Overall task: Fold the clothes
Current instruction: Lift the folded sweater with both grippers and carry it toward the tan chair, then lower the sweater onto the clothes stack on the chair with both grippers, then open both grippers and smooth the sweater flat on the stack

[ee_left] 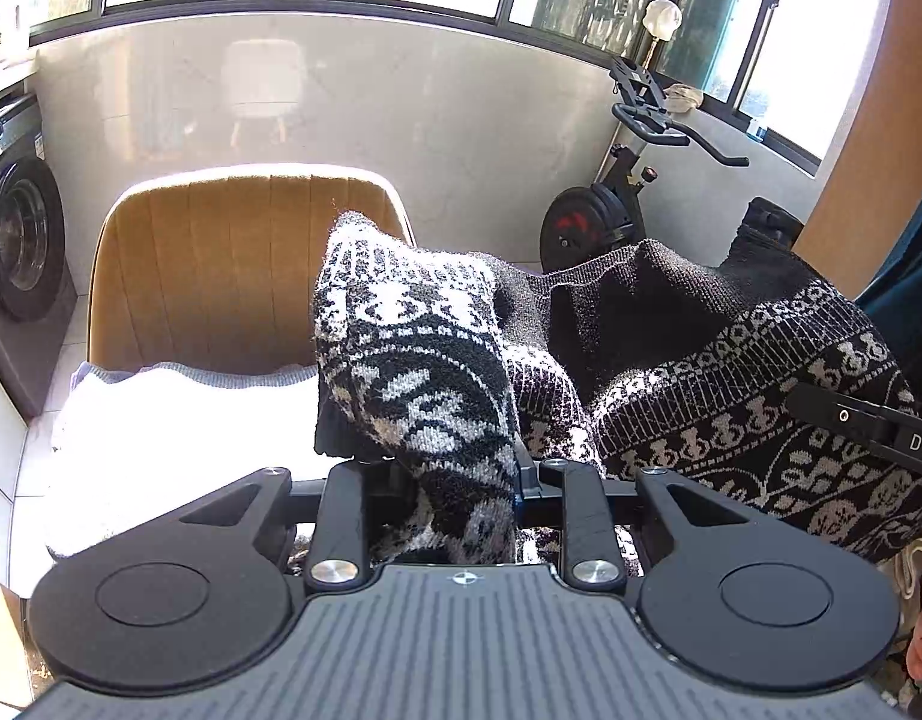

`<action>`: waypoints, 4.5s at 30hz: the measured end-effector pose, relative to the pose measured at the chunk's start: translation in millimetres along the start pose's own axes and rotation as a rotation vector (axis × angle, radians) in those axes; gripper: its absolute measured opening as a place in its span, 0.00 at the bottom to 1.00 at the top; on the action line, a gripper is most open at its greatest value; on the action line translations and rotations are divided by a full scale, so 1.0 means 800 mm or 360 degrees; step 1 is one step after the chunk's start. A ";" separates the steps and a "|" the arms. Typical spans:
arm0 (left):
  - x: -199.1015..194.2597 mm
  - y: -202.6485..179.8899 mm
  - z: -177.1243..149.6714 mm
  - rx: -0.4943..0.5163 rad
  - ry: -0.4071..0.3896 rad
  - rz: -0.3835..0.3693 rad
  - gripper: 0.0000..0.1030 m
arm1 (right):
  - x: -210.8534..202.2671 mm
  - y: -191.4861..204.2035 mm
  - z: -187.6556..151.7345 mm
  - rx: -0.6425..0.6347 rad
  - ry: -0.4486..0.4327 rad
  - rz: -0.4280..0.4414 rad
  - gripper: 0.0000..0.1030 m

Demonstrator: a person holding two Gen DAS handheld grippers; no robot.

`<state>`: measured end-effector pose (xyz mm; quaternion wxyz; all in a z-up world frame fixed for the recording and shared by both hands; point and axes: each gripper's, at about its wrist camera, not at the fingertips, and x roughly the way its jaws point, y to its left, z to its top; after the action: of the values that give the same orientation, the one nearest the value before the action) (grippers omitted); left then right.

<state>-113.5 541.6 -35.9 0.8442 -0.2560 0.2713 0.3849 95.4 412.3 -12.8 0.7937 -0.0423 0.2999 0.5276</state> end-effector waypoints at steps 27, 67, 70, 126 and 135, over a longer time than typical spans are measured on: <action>0.107 0.290 0.084 -0.0342 0.0201 0.0380 0.26 | 0.362 0.203 0.068 -0.0054 0.0398 0.0317 0.24; 0.134 0.387 0.030 -0.0229 0.0372 0.0581 0.67 | 0.446 0.101 -0.047 0.0255 0.0691 -0.0117 0.50; 0.106 0.401 0.019 -0.0283 0.0357 0.0634 0.68 | 0.416 0.069 -0.031 0.0367 0.0602 -0.0154 0.56; 0.249 0.389 0.004 -0.0185 0.0569 0.0424 0.89 | 0.575 0.152 -0.043 -0.0247 0.0937 -0.0104 0.58; 0.245 0.385 0.014 -0.0206 0.0620 0.0535 0.95 | 0.567 0.201 -0.033 -0.0415 0.0836 -0.0107 0.80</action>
<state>-244.9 825.4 -224.7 0.6821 -0.3300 0.4422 0.4798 65.0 840.8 -230.4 0.6937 -0.2891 0.4231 0.5061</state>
